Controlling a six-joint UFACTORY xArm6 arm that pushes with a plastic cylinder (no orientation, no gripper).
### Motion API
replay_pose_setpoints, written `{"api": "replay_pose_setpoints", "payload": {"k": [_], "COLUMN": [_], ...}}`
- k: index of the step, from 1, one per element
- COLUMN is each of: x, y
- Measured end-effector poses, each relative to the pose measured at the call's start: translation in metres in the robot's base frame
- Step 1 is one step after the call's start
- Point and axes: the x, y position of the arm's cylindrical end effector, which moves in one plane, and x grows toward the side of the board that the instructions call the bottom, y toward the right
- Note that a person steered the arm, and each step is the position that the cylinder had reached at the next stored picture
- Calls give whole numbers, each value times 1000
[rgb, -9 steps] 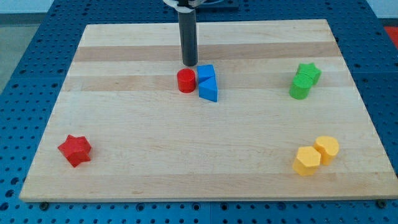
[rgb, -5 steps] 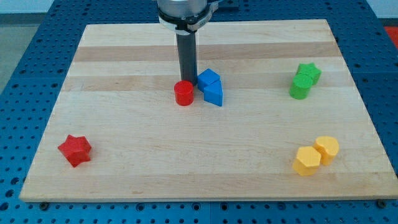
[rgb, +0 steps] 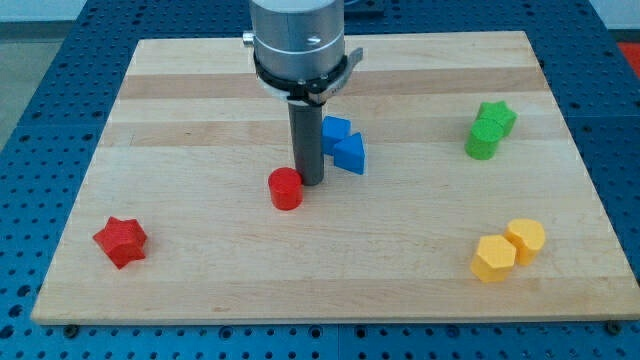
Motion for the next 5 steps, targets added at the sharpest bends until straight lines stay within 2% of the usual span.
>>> {"api": "replay_pose_setpoints", "payload": {"k": [2,5], "x": [27,36], "y": [-17,-56]}}
